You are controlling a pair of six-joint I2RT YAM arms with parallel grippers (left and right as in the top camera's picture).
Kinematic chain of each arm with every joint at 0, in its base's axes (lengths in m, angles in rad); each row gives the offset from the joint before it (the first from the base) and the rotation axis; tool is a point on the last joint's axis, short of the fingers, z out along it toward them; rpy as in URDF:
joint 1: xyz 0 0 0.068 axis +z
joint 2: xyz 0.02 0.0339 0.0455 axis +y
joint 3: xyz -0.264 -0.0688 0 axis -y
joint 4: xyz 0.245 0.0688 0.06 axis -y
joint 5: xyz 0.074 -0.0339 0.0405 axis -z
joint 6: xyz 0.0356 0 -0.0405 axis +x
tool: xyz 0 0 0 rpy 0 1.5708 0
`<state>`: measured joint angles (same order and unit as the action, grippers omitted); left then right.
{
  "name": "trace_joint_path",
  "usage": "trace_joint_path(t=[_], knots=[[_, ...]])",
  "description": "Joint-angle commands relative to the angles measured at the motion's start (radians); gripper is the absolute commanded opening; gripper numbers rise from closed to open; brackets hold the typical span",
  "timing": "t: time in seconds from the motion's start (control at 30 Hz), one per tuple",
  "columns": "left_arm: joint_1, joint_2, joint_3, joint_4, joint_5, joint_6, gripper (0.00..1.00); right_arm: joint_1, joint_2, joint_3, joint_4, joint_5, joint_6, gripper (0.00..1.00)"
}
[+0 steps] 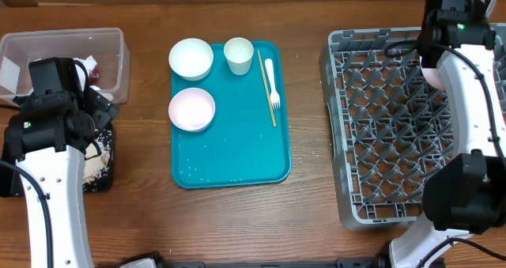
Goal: Sort waste into correct bins and load items into the dishwasher rack
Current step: 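Carry the plate right and stand it upright in the rack's back corner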
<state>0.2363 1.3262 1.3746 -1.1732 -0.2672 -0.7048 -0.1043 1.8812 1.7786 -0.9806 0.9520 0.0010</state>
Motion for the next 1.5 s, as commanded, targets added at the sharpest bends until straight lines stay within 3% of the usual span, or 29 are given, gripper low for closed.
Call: trace_joint_path(t=[0.0, 0.47, 0.8, 0.87, 0.93, 0.97, 1.0, 1.13, 1.2, 1.47], knots=[[0.005, 0.002, 0.019, 0.003, -0.020, -0.017, 1.00, -0.007, -0.020, -0.021, 0.060, 0.004, -0.098, 0.04], [0.005, 0.002, 0.019, 0.003, -0.020, -0.017, 1.00, -0.079, -0.020, -0.071, 0.146, -0.132, -0.240, 0.04], [0.005, 0.002, 0.019, 0.003, -0.020, -0.017, 1.00, -0.032, -0.021, -0.070, 0.103, -0.256, -0.192, 0.06], [0.005, 0.002, 0.019, 0.003, -0.020, -0.017, 1.00, -0.013, -0.021, -0.070, 0.102, -0.263, -0.171, 0.15], [0.005, 0.002, 0.019, 0.003, -0.020, -0.017, 1.00, 0.009, -0.021, -0.067, 0.098, -0.264, -0.141, 0.52], [0.005, 0.002, 0.019, 0.003, -0.020, -0.017, 1.00, 0.021, -0.021, -0.062, 0.095, -0.265, -0.122, 0.91], [0.005, 0.002, 0.019, 0.003, -0.020, -0.017, 1.00, 0.031, -0.021, -0.056, 0.089, -0.269, -0.111, 1.00], [0.005, 0.002, 0.019, 0.003, -0.021, -0.017, 1.00, 0.076, -0.021, 0.015, 0.023, -0.325, -0.037, 1.00], [0.005, 0.002, 0.019, 0.003, -0.021, -0.017, 1.00, 0.091, -0.021, 0.091, -0.043, -0.457, 0.013, 1.00], [0.005, 0.002, 0.019, 0.003, -0.020, -0.017, 1.00, 0.099, -0.021, 0.364, -0.233, -1.315, 0.041, 1.00]])
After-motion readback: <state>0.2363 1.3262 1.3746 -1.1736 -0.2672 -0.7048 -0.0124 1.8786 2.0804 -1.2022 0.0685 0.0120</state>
